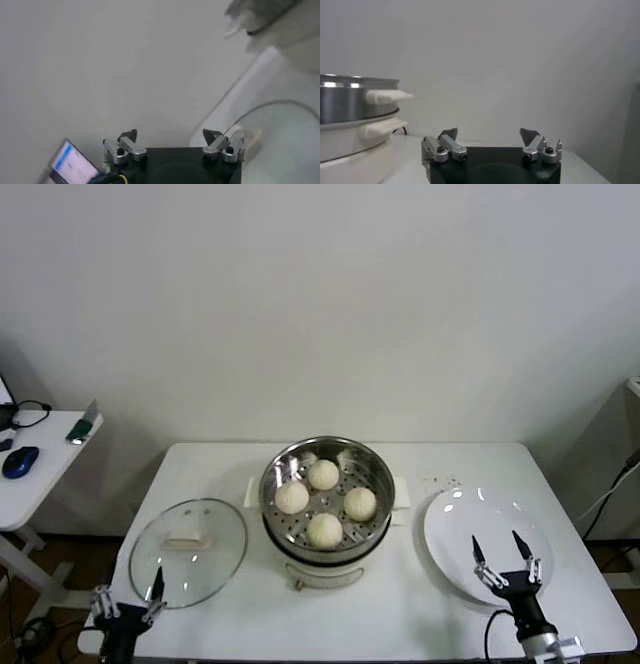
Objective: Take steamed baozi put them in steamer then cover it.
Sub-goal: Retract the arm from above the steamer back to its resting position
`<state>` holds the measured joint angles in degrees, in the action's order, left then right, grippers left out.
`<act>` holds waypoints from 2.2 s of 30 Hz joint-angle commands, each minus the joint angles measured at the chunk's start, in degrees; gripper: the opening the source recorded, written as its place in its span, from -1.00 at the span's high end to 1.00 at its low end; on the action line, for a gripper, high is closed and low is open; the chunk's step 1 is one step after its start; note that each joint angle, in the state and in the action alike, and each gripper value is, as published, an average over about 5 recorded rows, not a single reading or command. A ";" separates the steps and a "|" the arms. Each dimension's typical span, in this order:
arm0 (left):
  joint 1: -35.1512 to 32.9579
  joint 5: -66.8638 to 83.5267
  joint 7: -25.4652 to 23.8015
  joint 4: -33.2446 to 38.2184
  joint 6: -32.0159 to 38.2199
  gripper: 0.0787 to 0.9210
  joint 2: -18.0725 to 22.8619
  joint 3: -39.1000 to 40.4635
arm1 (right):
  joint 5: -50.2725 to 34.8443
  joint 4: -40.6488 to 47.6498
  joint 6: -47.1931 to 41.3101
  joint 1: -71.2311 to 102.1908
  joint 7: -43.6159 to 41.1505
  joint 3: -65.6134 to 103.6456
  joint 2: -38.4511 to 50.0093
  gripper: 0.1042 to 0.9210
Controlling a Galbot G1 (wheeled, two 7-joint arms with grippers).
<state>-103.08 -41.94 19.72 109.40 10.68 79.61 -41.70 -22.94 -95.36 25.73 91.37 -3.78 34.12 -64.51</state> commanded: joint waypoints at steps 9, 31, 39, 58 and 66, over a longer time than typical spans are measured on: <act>13.27 -39.01 7.71 -16.61 -2.70 -0.77 -1.22 0.91 | 0.05 0.56 2.71 3.81 0.12 -0.49 -2.58 -0.76; 23.24 -37.61 3.02 -24.55 -6.25 -0.77 -3.33 3.19 | 1.65 -0.46 2.89 5.17 -0.06 0.15 -3.67 -0.76; 25.48 -37.78 2.86 -27.09 -6.07 -0.77 -3.96 3.77 | 2.50 -1.47 2.95 6.13 -0.10 0.50 -4.43 -0.76; 27.31 -39.09 5.24 -32.31 -1.81 -0.46 -3.68 3.36 | 2.64 -2.10 3.87 7.29 0.07 1.40 -4.75 -0.76; 27.28 -39.53 5.11 -32.37 -1.24 0.08 -3.94 3.10 | 3.21 -2.01 4.13 7.27 -0.01 1.13 -5.50 -0.76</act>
<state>-76.22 -80.75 24.57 77.97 8.63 75.77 -38.53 -19.99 -97.37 29.84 98.56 -3.76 35.31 -69.80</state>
